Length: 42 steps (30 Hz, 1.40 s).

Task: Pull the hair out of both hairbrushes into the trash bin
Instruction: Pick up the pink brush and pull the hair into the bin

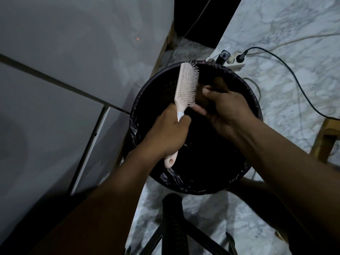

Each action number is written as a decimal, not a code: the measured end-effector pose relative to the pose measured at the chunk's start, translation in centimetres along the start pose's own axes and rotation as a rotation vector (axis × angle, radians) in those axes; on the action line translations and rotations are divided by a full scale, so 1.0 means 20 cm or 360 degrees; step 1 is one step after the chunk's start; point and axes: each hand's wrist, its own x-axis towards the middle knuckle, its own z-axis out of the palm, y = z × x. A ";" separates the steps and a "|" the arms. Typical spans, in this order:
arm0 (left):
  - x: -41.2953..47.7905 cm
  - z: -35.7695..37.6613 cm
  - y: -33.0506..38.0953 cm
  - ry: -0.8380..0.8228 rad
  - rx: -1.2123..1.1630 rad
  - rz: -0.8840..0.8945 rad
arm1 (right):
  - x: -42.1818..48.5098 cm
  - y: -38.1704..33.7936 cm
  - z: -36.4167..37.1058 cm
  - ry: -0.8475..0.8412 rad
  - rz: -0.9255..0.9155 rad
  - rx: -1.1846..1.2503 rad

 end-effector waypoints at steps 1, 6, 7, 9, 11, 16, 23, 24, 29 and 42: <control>0.00 0.00 0.00 0.0028 -0.0015 -0.0019 | 0.00 0.00 0.00 -0.0025 0.0057 0.0087; 0.01 0.00 -0.01 0.0008 0.0006 -0.0069 | -0.03 -0.02 0.01 -0.0349 -0.0042 -0.0240; 0.01 0.00 -0.01 -0.0002 0.0020 -0.0066 | -0.03 -0.02 0.01 -0.0319 -0.0123 -0.0344; 0.01 0.00 -0.01 -0.0018 0.0028 -0.0060 | -0.04 -0.02 0.01 -0.0204 -0.0254 -0.0497; 0.01 0.01 -0.01 -0.0040 0.0011 -0.0053 | -0.04 -0.02 0.00 -0.0113 -0.0277 -0.0491; 0.03 -0.02 -0.03 -0.0023 0.0010 -0.0164 | -0.02 -0.07 0.01 -0.0075 -0.0063 -0.0173; 0.03 -0.03 -0.02 0.0035 0.0049 -0.0152 | -0.04 -0.10 -0.06 -0.0006 -0.0078 -0.1124; 0.03 -0.03 -0.02 0.0033 0.0064 -0.0152 | -0.04 -0.09 -0.06 -0.0024 -0.0064 -0.1259; 0.01 -0.03 -0.01 0.0029 0.0113 -0.0118 | 0.00 -0.07 -0.08 0.0070 -0.0059 -0.2008; 0.02 0.01 -0.01 -0.0478 -0.0411 -0.0149 | 0.03 -0.05 -0.06 0.0025 -0.0489 -0.0692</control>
